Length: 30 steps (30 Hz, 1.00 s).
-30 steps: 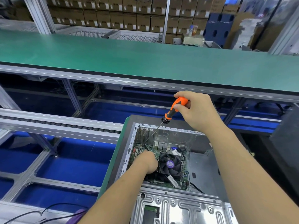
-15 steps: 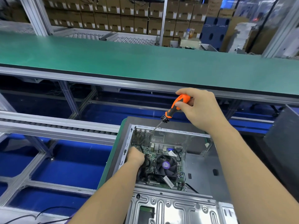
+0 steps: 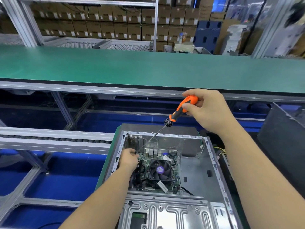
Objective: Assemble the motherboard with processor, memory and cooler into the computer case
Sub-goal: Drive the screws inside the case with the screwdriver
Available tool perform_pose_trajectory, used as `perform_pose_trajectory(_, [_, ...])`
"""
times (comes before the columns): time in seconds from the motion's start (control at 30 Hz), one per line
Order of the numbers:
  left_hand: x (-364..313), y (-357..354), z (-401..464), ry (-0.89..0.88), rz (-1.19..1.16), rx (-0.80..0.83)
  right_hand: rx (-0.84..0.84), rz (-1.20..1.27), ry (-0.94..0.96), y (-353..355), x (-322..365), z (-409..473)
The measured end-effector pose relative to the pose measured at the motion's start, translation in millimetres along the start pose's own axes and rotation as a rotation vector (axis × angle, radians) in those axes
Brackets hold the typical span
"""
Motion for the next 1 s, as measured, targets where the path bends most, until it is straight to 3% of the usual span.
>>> perform_pose_trajectory(1.0, [-3.6, 0.0, -4.6, -0.171, 0.142, -0.090, -0.030, -0.007, -0.003, 15.8, -1.7, -6.7])
Point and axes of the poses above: each hand's wrist, its own z-axis towards the middle knuckle, its own y-axis out of the back of the hand, x = y × z, the point moved 1 cm from there along z, towards the middle knuckle, and after that the axes turned 4 degrees about x, right-handed, at the moved point
